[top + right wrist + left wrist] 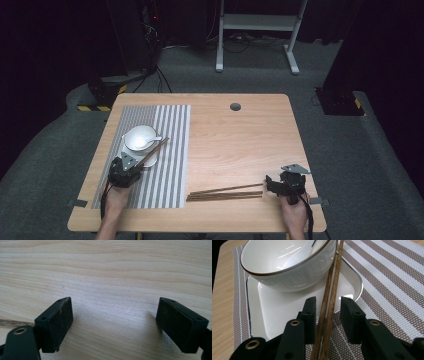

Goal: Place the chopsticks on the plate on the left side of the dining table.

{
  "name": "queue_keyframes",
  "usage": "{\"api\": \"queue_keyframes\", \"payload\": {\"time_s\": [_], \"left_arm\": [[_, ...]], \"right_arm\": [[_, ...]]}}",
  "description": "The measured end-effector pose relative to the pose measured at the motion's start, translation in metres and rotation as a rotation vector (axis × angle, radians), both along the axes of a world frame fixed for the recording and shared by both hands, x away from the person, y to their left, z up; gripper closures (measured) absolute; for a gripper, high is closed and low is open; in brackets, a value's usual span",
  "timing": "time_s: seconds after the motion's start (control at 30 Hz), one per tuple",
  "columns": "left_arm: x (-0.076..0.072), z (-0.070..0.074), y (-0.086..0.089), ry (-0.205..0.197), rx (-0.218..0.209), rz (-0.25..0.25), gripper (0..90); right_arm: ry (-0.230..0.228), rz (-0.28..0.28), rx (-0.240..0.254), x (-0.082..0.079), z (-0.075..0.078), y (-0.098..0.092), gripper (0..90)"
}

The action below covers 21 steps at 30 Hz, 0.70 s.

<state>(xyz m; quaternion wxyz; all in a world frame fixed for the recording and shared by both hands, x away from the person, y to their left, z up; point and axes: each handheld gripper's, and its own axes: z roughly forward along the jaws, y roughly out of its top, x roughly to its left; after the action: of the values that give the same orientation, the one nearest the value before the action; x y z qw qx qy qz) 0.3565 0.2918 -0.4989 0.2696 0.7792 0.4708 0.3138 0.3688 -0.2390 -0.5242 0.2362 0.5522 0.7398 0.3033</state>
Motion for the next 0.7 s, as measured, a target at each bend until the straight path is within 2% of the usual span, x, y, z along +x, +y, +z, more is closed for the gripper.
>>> {"api": "queue_keyframes", "payload": {"time_s": [0.7], "left_arm": [[0.0025, -0.0049, 0.0053, 0.012, 0.002, 0.026, 65.8]], "right_arm": [[0.0, 0.0, 0.0, 0.0, 0.0, 0.0, 13.7]]}}
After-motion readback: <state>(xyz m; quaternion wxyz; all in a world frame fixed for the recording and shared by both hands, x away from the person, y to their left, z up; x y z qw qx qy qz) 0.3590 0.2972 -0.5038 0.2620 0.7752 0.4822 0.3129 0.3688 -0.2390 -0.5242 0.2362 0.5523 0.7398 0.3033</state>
